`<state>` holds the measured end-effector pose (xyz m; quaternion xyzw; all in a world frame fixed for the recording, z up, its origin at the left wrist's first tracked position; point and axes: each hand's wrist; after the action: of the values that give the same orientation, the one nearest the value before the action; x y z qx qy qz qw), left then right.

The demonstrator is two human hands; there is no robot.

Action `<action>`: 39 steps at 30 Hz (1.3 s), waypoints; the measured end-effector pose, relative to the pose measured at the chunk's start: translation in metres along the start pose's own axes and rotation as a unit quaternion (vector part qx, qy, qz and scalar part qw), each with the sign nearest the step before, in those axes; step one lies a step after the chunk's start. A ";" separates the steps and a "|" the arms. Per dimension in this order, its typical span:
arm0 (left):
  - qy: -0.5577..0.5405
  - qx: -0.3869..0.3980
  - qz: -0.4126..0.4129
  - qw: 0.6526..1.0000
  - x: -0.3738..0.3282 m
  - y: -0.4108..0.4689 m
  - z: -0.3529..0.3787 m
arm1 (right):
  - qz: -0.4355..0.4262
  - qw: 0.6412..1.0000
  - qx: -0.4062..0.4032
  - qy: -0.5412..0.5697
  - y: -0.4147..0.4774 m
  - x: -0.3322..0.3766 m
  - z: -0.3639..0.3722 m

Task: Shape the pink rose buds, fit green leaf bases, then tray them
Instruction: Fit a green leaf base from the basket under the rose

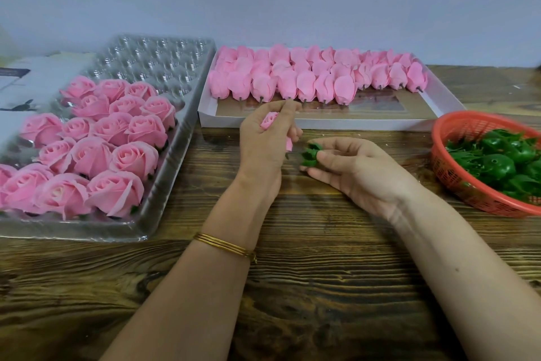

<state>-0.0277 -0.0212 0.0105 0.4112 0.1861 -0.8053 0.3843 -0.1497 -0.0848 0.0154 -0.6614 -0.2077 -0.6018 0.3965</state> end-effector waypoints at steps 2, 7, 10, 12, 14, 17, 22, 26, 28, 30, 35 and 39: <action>-0.002 0.004 -0.002 1.000 0.000 -0.001 0.001 | -0.006 1.000 0.000 0.003 0.000 -0.002 0.003; -0.002 0.011 -0.013 1.000 0.002 -0.002 0.002 | -0.022 1.000 -0.014 0.004 0.003 -0.006 0.010; 0.006 0.015 -0.015 1.000 0.001 -0.003 0.003 | -0.031 0.999 -0.018 -0.002 0.003 -0.008 0.014; 0.015 0.017 -0.015 1.000 0.000 -0.004 0.003 | -0.039 0.999 -0.021 -0.017 0.004 -0.010 0.016; 0.020 0.023 -0.015 0.999 0.001 -0.005 0.004 | -0.047 0.998 -0.022 -0.033 0.004 -0.011 0.018; 0.017 0.030 -0.015 0.999 0.001 -0.007 0.005 | -0.060 0.997 -0.026 -0.049 0.003 -0.012 0.021; 0.017 0.034 -0.018 0.999 0.001 -0.008 0.006 | -0.093 0.992 -0.050 -0.067 0.003 -0.014 0.025; 0.015 0.035 -0.014 0.999 0.001 -0.008 0.007 | -0.097 0.991 -0.073 -0.053 0.003 -0.014 0.027; 0.017 0.039 -0.012 0.999 0.001 -0.007 0.007 | -0.095 0.991 -0.082 -0.040 0.003 -0.015 0.027; 0.016 0.041 -0.014 0.999 0.001 -0.007 0.006 | -0.094 0.991 -0.087 -0.039 0.004 -0.015 0.026; 0.013 0.044 -0.018 0.999 -0.001 -0.008 0.006 | -0.086 0.990 -0.092 -0.066 0.005 -0.018 0.025; 0.013 0.045 -0.022 0.999 -0.002 -0.009 0.006 | -0.073 0.993 -0.082 -0.047 0.004 -0.019 0.024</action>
<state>-0.0370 -0.0182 0.0154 0.4347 0.1638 -0.8155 0.3451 -0.1348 -0.0649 -0.0029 -0.7023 -0.2243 -0.6124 0.2855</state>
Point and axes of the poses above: each hand's wrist, its own y-axis towards the middle knuckle, its own z-axis out of the palm, x = y × z, and after that the axes turned 15 degrees about -y, right-handed
